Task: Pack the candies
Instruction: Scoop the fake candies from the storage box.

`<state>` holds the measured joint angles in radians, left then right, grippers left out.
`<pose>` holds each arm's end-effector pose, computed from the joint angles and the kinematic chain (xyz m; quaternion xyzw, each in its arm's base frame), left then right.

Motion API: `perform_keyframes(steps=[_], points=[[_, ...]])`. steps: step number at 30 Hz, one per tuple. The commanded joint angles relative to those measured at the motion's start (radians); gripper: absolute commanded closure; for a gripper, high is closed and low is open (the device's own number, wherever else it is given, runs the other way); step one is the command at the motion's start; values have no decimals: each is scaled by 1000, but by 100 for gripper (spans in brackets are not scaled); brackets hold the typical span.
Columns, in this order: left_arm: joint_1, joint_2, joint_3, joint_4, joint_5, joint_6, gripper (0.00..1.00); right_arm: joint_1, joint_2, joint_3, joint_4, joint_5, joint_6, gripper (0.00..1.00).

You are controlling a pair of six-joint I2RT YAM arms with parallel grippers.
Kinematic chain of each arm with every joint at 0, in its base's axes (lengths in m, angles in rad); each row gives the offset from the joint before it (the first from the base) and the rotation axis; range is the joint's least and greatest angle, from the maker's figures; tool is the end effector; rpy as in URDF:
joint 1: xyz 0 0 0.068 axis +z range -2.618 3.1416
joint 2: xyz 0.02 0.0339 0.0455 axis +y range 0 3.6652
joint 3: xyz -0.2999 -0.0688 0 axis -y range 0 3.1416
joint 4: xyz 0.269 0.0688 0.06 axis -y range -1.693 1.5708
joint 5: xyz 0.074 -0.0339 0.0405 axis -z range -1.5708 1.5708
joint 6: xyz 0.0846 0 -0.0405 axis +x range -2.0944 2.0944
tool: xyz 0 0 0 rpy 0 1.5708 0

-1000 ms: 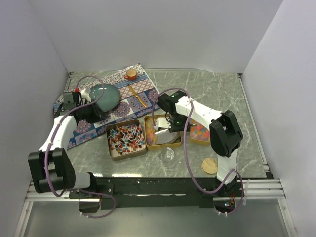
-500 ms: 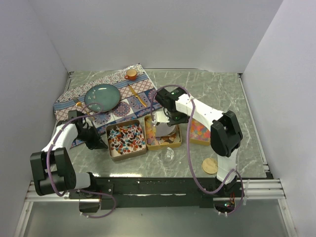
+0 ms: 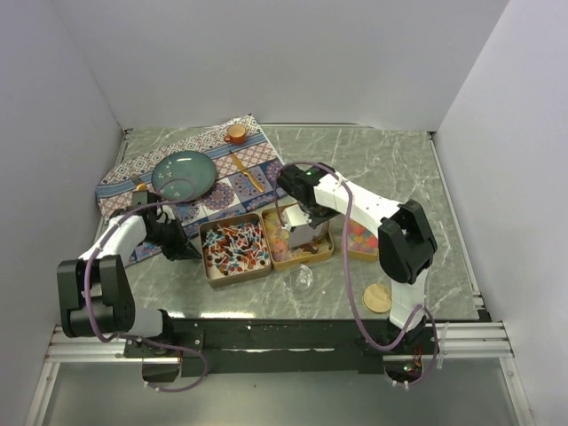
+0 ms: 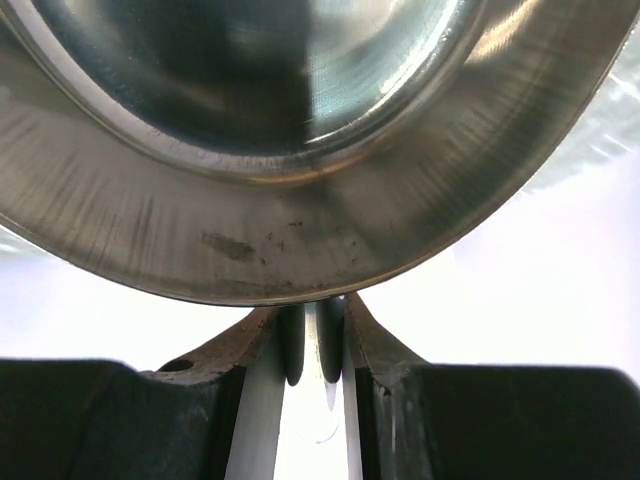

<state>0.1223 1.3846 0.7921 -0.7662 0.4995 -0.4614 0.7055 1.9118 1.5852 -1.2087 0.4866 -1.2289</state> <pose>0.2554 -0.0094 0.1628 -0.2522 0.9303 -0.2596 0.0596 0.3299 0.2290 0.2180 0.7965 -0.5543 0.2371 0.0457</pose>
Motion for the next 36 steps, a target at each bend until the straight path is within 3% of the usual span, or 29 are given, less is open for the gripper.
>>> perform_keyframes(steps=[1, 11, 22, 31, 36], points=[[-16, 13, 58, 59, 77, -3, 99, 32, -13, 4, 11, 122, -141, 100], [-18, 8, 96, 74, 71, 29, 99, 117, 64, -44, 54, 110, -113, 100], [-21, 11, 88, 99, 65, 27, 99, 109, 127, 2, 43, -209, 155, 100], [-29, -15, 53, 151, 59, 6, 99, 69, 69, -73, 184, -374, 212, 100], [-30, -22, 82, 169, 51, 16, 99, 40, -31, -226, 352, -434, 206, 100]])
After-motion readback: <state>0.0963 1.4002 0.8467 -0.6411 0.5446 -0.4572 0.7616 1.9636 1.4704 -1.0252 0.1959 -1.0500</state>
